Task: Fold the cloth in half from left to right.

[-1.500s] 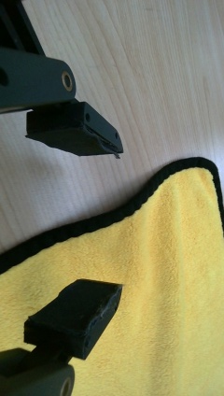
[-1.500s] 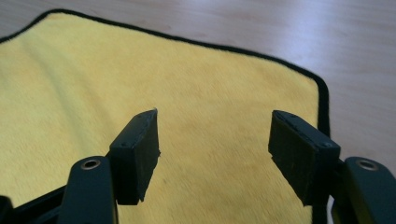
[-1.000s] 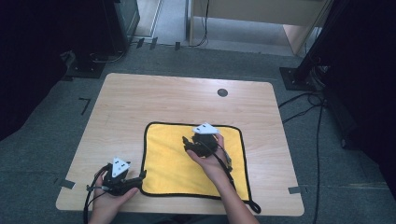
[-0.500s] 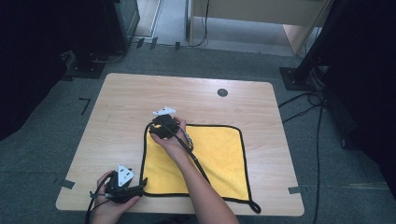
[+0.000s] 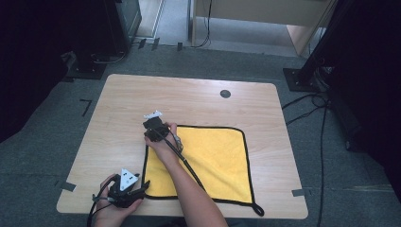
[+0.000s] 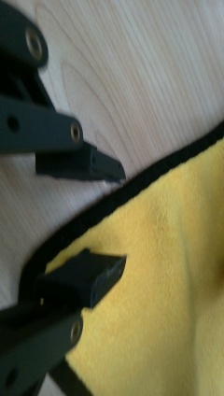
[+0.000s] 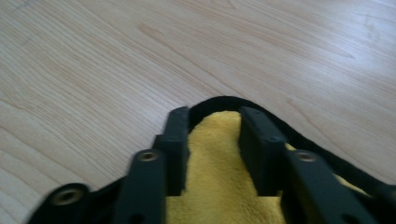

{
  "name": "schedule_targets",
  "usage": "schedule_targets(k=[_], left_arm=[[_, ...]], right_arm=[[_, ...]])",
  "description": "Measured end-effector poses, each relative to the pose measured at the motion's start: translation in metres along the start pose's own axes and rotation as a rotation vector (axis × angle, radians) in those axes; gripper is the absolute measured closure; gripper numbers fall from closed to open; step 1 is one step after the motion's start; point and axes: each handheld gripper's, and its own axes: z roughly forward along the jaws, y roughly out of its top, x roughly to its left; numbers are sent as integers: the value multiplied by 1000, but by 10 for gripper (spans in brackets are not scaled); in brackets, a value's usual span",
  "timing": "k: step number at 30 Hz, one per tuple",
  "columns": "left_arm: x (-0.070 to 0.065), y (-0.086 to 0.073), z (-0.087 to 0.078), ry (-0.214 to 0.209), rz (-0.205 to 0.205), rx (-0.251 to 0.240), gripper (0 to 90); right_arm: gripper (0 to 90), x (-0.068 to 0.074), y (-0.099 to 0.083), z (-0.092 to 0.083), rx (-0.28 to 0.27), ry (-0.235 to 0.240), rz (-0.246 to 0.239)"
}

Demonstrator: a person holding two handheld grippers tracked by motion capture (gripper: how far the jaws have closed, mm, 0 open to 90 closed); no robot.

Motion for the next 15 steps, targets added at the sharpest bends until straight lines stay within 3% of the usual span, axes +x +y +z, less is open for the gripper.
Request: schedule_targets(k=[1,2,8,12,15], left_arm=[[-1,0,0,-1,11,-1,639],[-1,0,0,-1,13,-3,671],[6,0,0,25,7,-8,780],[22,0,-1,20,-39,-10,891],[30,0,-7,5,-77,-31,900]], right_arm=[[842,0,3,2,-1,12,-5],[874,0,5,4,2,9,-1],[897,0,16,14,6,1,10],[899,-2,26,23,18,26,43],[899,-5,33,22,-9,76,68]])
